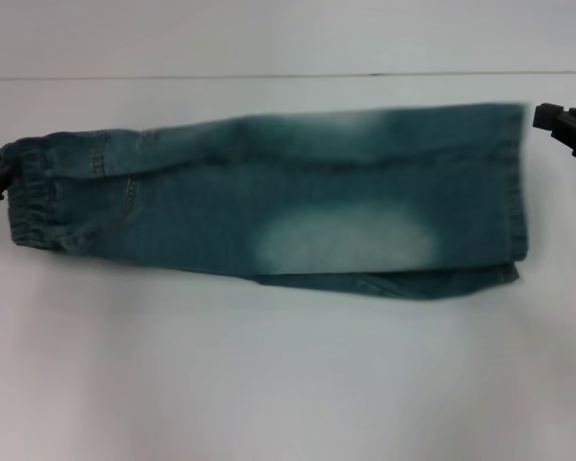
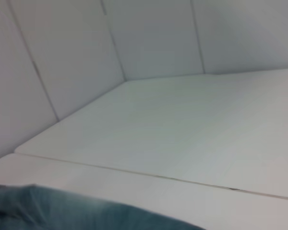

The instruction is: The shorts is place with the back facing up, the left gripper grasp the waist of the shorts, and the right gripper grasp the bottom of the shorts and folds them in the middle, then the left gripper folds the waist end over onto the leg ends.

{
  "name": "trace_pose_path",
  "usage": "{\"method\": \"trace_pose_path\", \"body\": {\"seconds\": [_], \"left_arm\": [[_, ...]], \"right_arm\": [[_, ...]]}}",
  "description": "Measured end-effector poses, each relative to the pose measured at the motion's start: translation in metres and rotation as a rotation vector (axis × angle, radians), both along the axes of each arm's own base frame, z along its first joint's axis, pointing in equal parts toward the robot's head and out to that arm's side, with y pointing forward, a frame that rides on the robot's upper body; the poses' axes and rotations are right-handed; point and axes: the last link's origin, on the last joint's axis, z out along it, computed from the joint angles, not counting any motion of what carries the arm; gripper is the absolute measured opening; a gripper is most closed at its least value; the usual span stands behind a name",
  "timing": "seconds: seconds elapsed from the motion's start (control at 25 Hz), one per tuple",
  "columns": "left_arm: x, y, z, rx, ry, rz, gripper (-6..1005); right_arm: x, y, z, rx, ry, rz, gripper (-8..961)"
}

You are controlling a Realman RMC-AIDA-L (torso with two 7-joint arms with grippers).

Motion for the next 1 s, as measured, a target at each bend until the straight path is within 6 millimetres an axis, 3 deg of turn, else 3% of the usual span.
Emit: {"method": "trace_pose_path", "body": {"seconds": [0.48,1.0], "left_arm": [[0.012,0.019,-0.010,0.036,0.034,-0.045,49],[0.020,0.039,-0.029,0.017,0.119,-0.061,49]], "right_arm": [[0.003,0.018,-0.017,0.015,-0.018,-0.053,20],[0.008,0.016,-0.014,0.036,-0.035,-0.061,21]]}}
